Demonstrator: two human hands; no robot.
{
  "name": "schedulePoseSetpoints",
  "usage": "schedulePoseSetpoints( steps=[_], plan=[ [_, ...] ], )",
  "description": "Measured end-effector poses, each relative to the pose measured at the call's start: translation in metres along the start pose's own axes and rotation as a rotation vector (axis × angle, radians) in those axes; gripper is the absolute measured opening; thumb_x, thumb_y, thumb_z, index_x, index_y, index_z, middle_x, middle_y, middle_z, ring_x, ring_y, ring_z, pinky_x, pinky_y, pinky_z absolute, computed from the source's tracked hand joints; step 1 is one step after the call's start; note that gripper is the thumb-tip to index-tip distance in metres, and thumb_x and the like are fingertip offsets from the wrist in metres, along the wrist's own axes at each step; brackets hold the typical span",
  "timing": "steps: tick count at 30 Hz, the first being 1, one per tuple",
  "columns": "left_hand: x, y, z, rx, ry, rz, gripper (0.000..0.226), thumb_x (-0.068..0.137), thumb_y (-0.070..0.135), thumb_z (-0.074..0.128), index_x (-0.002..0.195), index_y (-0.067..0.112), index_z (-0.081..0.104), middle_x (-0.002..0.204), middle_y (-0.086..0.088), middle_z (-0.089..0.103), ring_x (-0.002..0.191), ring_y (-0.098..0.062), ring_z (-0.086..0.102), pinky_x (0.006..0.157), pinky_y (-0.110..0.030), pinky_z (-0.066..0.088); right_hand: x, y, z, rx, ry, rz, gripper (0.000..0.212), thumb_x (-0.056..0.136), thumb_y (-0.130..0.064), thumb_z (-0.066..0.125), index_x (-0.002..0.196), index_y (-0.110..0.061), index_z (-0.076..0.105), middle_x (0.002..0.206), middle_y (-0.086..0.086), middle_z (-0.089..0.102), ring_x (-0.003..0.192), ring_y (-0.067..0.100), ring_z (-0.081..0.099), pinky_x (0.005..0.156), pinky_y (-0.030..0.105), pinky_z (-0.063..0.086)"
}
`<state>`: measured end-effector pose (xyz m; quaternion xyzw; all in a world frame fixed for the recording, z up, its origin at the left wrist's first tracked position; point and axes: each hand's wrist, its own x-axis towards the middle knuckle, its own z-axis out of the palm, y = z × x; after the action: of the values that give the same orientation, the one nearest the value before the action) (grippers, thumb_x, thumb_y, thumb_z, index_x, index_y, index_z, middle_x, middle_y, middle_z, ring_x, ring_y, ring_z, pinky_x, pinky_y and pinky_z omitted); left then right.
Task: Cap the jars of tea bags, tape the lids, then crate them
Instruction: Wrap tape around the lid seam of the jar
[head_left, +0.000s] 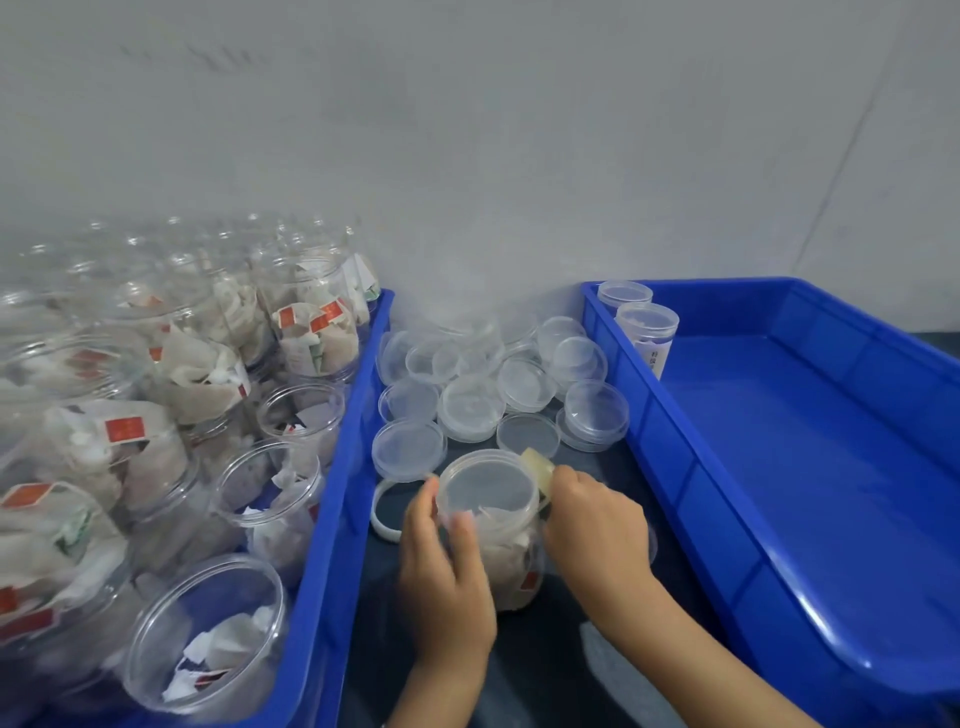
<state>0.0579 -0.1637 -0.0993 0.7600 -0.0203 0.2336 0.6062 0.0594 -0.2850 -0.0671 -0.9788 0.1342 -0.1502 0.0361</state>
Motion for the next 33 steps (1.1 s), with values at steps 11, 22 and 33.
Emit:
schedulePoseSetpoints(
  steps=[11,22,33],
  plan=[
    [0.033,0.004,-0.01,0.293,-0.226,0.04,0.12,0.039,0.066,0.076,0.143,0.018,0.038,0.13,0.0,0.046,0.116,-0.021,0.05,0.084,-0.025,0.038,-0.01,0.027,-0.011,0.485,-0.36,-0.079,0.024,0.075,-0.015,0.057,0.098,-0.015,0.05,0.085,0.0,0.059,0.077,0.018,0.056,0.064,0.037,0.047],
    [0.029,-0.001,-0.018,0.247,-0.188,0.112,0.102,0.044,0.044,0.091,0.132,0.01,0.053,0.111,0.003,0.044,0.103,-0.019,0.055,0.083,-0.026,0.042,0.029,0.033,-0.027,-0.144,0.192,-0.398,0.029,0.051,-0.015,0.077,0.076,-0.016,0.064,0.059,-0.003,0.059,0.046,0.022,0.049,0.043,0.019,0.008],
    [0.033,-0.002,-0.017,0.241,-0.133,0.092,0.095,0.046,0.039,0.091,0.128,0.007,0.056,0.109,0.001,0.046,0.092,-0.006,0.046,0.077,-0.015,0.035,0.078,0.001,0.0,-0.153,0.092,-0.417,0.024,0.083,-0.016,0.051,0.107,-0.018,0.053,0.091,0.0,0.065,0.077,0.026,0.06,0.055,0.029,0.031]
  ],
)
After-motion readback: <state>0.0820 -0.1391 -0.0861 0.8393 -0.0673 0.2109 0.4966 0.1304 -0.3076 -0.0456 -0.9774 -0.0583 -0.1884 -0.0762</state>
